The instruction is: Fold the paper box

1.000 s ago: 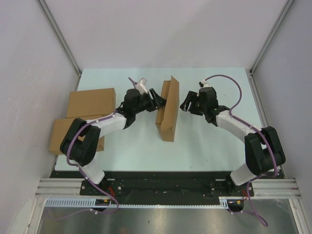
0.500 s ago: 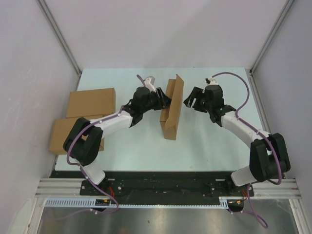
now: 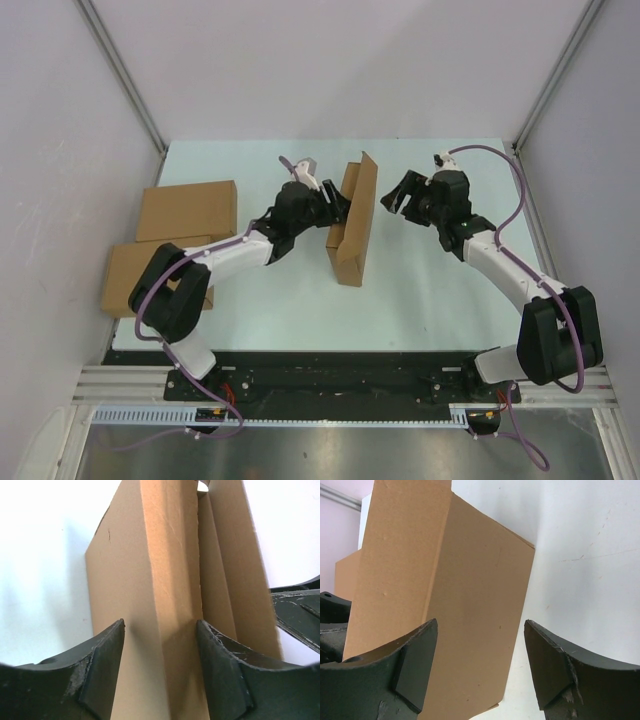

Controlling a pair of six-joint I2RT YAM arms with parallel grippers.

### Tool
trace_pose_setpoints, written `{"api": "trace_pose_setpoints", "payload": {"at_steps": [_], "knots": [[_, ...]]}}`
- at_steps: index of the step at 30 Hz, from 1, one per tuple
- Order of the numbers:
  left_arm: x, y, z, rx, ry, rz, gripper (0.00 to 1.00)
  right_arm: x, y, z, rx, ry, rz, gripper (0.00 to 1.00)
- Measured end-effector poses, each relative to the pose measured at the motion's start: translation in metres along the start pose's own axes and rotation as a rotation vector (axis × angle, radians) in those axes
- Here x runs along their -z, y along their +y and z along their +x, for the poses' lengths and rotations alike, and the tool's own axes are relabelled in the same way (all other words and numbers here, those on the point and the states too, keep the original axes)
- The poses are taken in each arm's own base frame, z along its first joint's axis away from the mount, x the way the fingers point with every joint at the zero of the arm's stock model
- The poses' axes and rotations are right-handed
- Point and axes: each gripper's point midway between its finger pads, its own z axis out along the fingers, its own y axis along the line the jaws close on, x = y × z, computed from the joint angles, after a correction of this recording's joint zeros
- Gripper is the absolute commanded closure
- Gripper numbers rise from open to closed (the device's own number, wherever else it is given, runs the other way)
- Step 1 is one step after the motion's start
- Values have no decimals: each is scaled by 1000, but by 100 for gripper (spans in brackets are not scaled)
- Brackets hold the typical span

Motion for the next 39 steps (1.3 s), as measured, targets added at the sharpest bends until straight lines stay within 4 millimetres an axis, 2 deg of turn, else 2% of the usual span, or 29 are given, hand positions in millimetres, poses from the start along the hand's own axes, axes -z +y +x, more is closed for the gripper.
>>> {"api": "trace_pose_setpoints", "payload": {"at_steps": [12,27,34,39], "knots": [[23,6,-14,7,-23,-49,29,0,2,1,0,9,-14,24],[40,50,-38,51,-77,-161,29,0,2,1,0,10,-14,24],[39,42,-32,56,-50,-123,30,-2,-1,4,-2,19,-7,25],[36,25,-24,47,-29,-69,30,-2,0,5,-2,21,-10,25]]}}
